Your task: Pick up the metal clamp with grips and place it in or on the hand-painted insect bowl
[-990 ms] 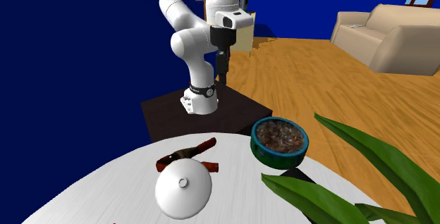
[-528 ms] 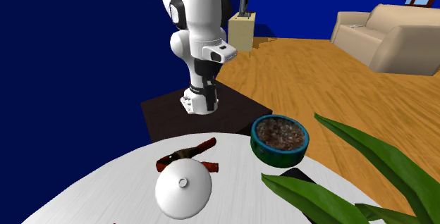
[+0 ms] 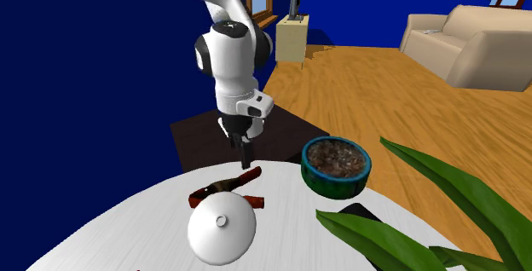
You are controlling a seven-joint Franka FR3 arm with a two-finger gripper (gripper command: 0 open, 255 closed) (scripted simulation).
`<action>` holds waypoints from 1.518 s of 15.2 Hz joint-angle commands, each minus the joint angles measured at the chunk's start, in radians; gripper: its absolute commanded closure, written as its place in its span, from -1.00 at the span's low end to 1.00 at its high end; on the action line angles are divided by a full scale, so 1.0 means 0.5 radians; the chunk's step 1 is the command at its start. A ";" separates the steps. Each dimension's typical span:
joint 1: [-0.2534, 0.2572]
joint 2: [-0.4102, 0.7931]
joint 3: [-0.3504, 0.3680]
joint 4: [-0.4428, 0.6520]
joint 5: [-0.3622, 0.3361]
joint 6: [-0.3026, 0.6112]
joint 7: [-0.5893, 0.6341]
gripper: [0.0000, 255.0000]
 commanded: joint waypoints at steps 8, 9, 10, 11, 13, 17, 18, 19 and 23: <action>0.480 0.696 -0.555 0.063 0.148 0.678 -0.445 -1.00; 0.553 0.762 -0.614 0.058 0.216 0.744 -0.491 -1.00; 0.711 0.878 -0.733 0.047 0.379 0.851 -0.603 -1.00; 0.711 0.878 -0.733 0.047 0.378 0.851 -0.602 -1.00; 0.710 0.878 -0.732 0.047 0.379 0.852 -0.603 -1.00; 0.710 0.878 -0.732 0.047 0.380 0.852 -0.603 -1.00; 0.710 0.878 -0.732 0.047 0.380 0.852 -0.603 -1.00; 0.710 0.878 -0.732 0.047 0.379 0.852 -0.603 1.00; 0.710 0.878 -0.732 0.047 0.379 0.852 -0.603 1.00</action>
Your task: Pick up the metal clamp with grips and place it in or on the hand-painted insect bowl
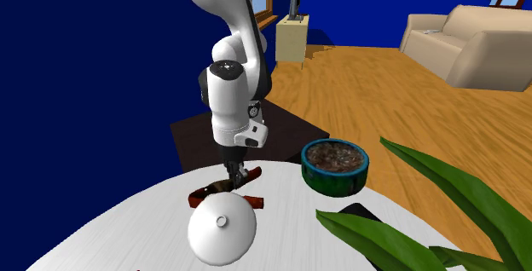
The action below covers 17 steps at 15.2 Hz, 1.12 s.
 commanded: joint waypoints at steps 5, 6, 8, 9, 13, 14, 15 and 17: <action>0.000 0.000 0.000 0.000 0.000 0.000 0.000 1.00; -0.106 -0.078 0.074 0.007 -0.122 -0.071 0.082 1.00; -0.261 -0.216 0.196 0.016 -0.268 -0.204 0.179 1.00; -0.319 -0.279 0.245 0.019 -0.315 -0.267 0.211 1.00; -0.485 -0.508 0.406 0.031 -0.412 -0.504 0.277 1.00; -0.516 -0.560 0.440 0.035 -0.422 -0.560 0.285 1.00; -0.543 -0.610 0.472 0.038 -0.429 -0.614 0.291 1.00; -0.590 -0.704 0.534 0.047 -0.433 -0.718 0.298 1.00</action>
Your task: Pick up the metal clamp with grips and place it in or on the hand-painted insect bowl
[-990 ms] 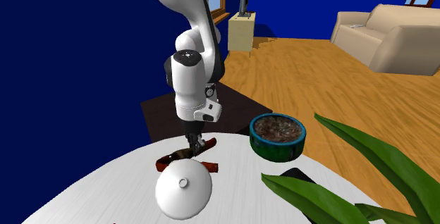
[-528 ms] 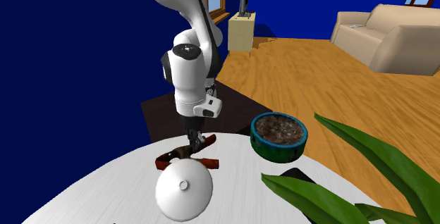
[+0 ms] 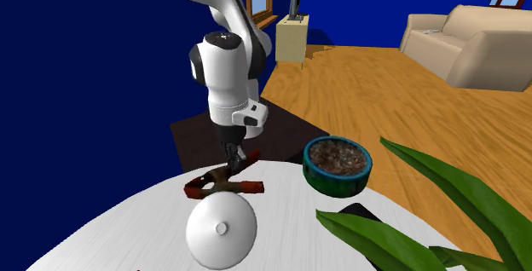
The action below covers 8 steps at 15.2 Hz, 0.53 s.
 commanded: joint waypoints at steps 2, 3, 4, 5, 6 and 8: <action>-0.068 -0.144 0.094 0.014 -0.002 -0.162 0.010 1.00; -0.085 -0.185 0.121 0.020 0.003 -0.210 0.010 1.00; -0.099 -0.225 0.147 0.026 0.010 -0.257 0.010 1.00; -0.113 -0.263 0.173 0.033 0.017 -0.303 0.009 1.00; -0.125 -0.300 0.198 0.041 0.026 -0.349 0.007 1.00; -0.145 -0.369 0.246 0.058 0.046 -0.436 0.004 1.00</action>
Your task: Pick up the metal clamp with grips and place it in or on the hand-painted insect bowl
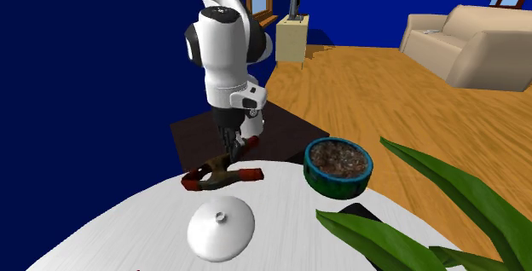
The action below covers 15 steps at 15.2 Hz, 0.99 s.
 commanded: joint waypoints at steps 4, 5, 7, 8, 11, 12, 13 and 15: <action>-0.041 -0.160 0.118 0.045 0.055 -0.211 -0.007 1.00; -0.047 -0.188 0.139 0.057 0.068 -0.250 -0.010 1.00; -0.055 -0.239 0.181 0.082 0.094 -0.327 -0.015 1.00; -0.059 -0.262 0.201 0.095 0.107 -0.364 -0.018 1.00; -0.066 -0.326 0.259 0.137 0.147 -0.471 -0.025 1.00; -0.067 -0.346 0.277 0.152 0.160 -0.506 -0.028 1.00; -0.068 -0.353 0.285 0.159 0.166 -0.520 -0.029 1.00; 0.009 -0.334 0.363 0.140 0.233 -0.501 0.080 1.00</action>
